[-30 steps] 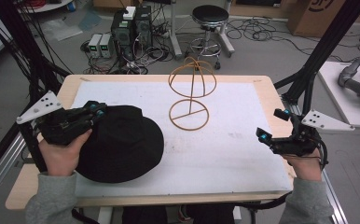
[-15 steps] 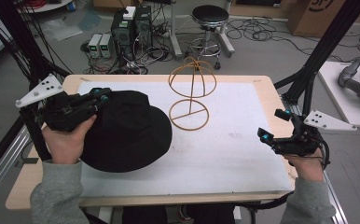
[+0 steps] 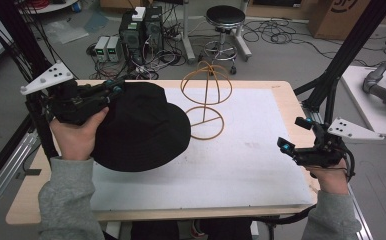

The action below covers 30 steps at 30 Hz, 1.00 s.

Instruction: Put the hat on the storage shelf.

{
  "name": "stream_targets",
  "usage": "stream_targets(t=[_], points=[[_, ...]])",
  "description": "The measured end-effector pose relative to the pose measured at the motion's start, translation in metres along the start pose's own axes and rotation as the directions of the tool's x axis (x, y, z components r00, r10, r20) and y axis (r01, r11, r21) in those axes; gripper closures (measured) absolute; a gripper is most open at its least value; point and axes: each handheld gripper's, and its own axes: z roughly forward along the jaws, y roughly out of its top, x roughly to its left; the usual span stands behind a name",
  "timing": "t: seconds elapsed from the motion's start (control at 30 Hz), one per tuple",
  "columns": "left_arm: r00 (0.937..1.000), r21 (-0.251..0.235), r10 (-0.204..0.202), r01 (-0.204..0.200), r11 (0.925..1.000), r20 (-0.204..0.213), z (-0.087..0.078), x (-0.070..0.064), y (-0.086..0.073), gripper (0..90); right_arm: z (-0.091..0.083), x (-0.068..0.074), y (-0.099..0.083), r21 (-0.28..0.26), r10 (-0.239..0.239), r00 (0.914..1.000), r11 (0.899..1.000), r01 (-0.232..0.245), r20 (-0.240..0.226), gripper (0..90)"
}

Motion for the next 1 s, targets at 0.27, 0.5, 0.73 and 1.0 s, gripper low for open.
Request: stream_targets(t=[0.27, 0.5, 0.73, 1.0], points=[[0.9997, -0.016, 0.023, -0.023, 0.9996, 0.011, 0.008, -0.004, 0.017, 84.7, 0.002, 0.000, -0.001, 0.007, -0.002, 0.9998, 1.000, 0.002, -0.021, 1.2], [0.9991, -0.036, 0.036, -0.036, 0.9987, 0.021, 0.016, -0.007, 0.033, 84.7, 0.000, -0.001, -0.001, 0.002, 0.009, 0.9998, 1.000, -0.009, -0.018, 1.1], [0.9977, -0.046, 0.056, -0.054, 0.9975, 0.038, 0.029, -0.012, 0.043, 84.7, 0.000, 0.000, -0.001, 0.002, 0.007, 0.9997, 1.000, -0.007, -0.022, 1.1], [0.9961, -0.055, 0.065, -0.061, 0.9966, 0.061, 0.046, -0.015, 0.054, 84.7, -0.002, -0.002, -0.001, -0.001, 0.012, 0.9997, 1.000, -0.012, -0.022, 1.2]])
